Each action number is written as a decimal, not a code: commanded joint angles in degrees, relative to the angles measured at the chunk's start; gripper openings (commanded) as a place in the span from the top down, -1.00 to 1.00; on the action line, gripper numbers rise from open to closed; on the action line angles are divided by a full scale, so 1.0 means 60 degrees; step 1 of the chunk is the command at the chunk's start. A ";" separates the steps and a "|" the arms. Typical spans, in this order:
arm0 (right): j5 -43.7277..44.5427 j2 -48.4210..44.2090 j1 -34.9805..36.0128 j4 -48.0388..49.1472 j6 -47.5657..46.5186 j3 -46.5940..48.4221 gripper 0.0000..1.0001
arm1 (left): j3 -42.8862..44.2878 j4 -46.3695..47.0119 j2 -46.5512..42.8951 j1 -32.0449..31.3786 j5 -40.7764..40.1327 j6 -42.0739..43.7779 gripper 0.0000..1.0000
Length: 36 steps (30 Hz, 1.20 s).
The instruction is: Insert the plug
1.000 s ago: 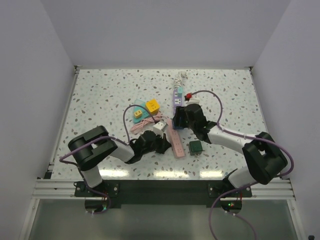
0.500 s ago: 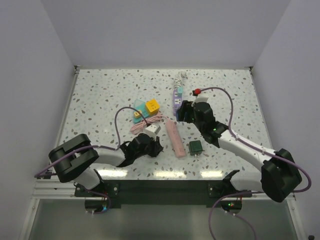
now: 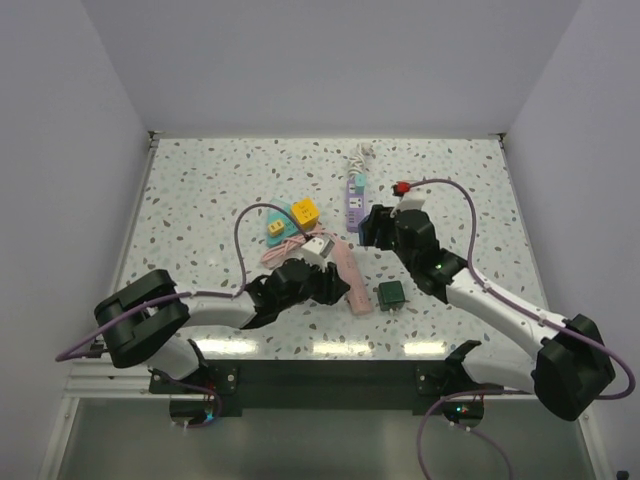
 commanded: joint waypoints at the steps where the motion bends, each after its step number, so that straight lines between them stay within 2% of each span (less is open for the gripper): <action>1: 0.0238 -0.0609 0.0030 0.0350 -0.0193 0.0030 1.00 | 0.0605 0.0465 0.0402 -0.0092 -0.0009 -0.0236 0.05; 6: 0.0165 -0.1179 -0.0029 0.0247 -0.0296 -0.0057 1.00 | 0.1103 -0.0060 0.0842 -0.0150 -0.0477 -0.0236 -0.05; 21: -0.0011 -0.1972 -0.0102 0.0188 -0.0267 -0.0658 1.00 | 0.1763 -0.0763 0.1882 -0.0150 -0.0903 -0.0222 -0.04; 22: -0.0040 -0.1972 -0.0087 0.0188 -0.0238 -0.0672 1.00 | 0.1749 -0.0807 0.1940 -0.0150 -0.0932 -0.0207 -0.01; 25: -0.0201 -0.1943 -0.0073 0.0203 -0.0150 -0.0746 1.00 | 0.1676 -0.0910 0.2028 -0.0150 -0.0874 -0.0236 0.30; 26: -0.0274 -0.1913 -0.0087 0.0217 -0.0121 -0.0804 1.00 | 0.1545 -0.0896 0.2014 -0.0150 -0.0859 -0.0251 0.46; 27: -0.0347 -0.1884 -0.0087 0.0247 -0.0091 -0.0819 1.00 | 0.1471 -0.0852 0.2029 -0.0150 -0.0844 -0.0295 0.52; 36: -0.1270 -0.0932 -0.0072 0.1095 0.0027 -0.1127 1.00 | 0.1104 -0.0252 0.2570 -0.0150 -0.0478 -0.0413 0.67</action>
